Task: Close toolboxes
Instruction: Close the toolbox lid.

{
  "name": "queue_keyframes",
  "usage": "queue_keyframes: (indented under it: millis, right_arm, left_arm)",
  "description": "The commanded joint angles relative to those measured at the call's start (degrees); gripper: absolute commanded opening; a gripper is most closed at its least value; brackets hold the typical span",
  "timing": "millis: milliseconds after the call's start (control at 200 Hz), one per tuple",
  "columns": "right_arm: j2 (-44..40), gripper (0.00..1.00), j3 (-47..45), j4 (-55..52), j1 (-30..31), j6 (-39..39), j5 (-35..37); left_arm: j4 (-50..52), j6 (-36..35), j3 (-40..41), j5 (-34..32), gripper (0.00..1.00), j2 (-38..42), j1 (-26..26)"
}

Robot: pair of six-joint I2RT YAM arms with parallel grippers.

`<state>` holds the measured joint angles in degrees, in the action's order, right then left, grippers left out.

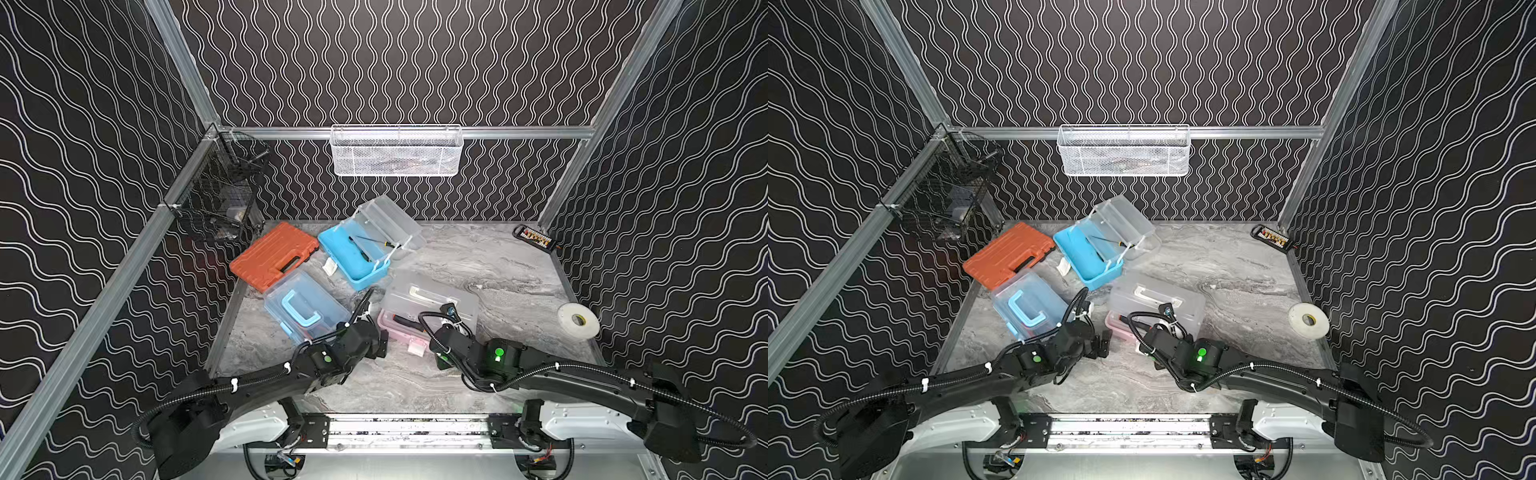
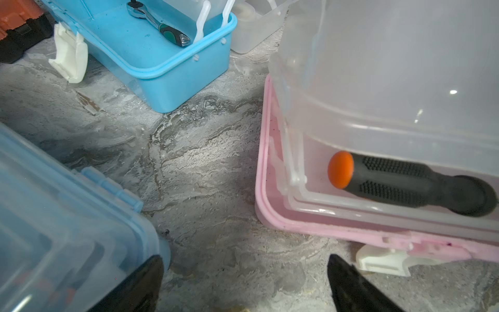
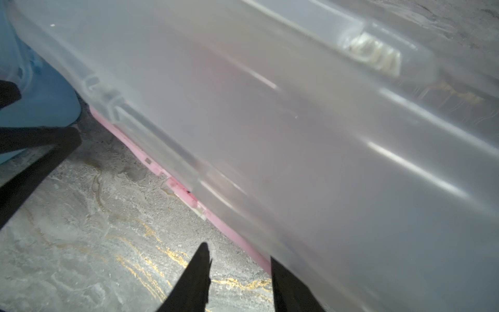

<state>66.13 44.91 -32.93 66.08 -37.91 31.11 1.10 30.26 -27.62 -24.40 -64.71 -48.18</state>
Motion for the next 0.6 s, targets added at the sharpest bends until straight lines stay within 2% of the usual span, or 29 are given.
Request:
queue_keyframes:
  millis: [0, 340, 496, 596]
  right_arm:
    - [-0.77, 0.43, 1.39, -2.38, 1.18, 0.67, 2.11]
    - [-3.79, 0.63, 5.02, 2.16, 2.47, 6.36, -7.25]
    - [-1.77, 0.69, 8.01, 0.91, 2.47, 5.15, -4.41]
    - [0.65, 0.69, 9.12, 0.77, 2.31, 5.36, -1.29]
  left_arm:
    - [-0.83, 0.5, 0.28, -1.18, 0.99, -0.15, 0.11]
    - [1.5, 1.45, 0.5, -3.0, 0.99, 1.87, 0.1]
    - [2.36, 1.98, 1.22, -3.55, 0.99, 3.91, 0.11]
    - [2.52, 2.16, 1.58, -3.3, 0.99, 4.63, 0.11]
